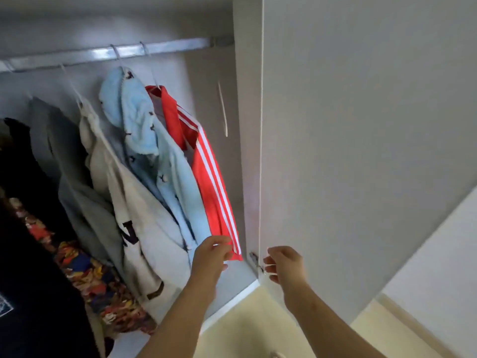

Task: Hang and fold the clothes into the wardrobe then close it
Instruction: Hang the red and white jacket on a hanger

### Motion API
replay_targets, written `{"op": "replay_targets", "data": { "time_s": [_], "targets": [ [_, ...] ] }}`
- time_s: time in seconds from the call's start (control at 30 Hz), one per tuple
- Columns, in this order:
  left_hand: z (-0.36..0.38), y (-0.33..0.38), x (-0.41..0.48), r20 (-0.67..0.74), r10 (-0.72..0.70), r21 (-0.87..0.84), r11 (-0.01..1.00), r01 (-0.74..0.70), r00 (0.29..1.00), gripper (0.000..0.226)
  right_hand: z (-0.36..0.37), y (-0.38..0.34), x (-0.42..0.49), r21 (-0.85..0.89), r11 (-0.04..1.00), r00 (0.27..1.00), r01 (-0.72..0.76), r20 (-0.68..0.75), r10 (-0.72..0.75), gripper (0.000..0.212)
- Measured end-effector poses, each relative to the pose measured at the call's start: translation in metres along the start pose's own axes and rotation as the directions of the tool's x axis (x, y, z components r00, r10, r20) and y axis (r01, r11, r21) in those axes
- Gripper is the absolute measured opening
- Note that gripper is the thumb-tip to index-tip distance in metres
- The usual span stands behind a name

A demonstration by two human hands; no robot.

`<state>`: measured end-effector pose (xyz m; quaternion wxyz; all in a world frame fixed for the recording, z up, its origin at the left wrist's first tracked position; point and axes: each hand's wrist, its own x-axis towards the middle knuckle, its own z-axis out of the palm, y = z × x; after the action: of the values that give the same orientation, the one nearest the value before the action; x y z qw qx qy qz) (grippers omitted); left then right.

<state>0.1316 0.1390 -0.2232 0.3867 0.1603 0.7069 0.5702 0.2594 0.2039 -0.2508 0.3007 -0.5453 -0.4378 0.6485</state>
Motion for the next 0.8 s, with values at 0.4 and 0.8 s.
{"op": "replay_targets", "data": {
  "time_s": [0.4,0.8],
  "targets": [
    [0.144,-0.141,-0.194,0.520,-0.282,0.473,0.881,0.003,0.806,0.018,-0.223,0.154,-0.179,0.297,0.943,0.853,-0.149,-0.443,0.274,0.013],
    [0.277,-0.285,-0.566,0.811,-0.479,0.583,0.718,-0.380,0.337,0.019,-0.469,0.311,-0.514,0.557,0.830,0.566,0.029,-0.694,0.446,0.010]
  ]
}}
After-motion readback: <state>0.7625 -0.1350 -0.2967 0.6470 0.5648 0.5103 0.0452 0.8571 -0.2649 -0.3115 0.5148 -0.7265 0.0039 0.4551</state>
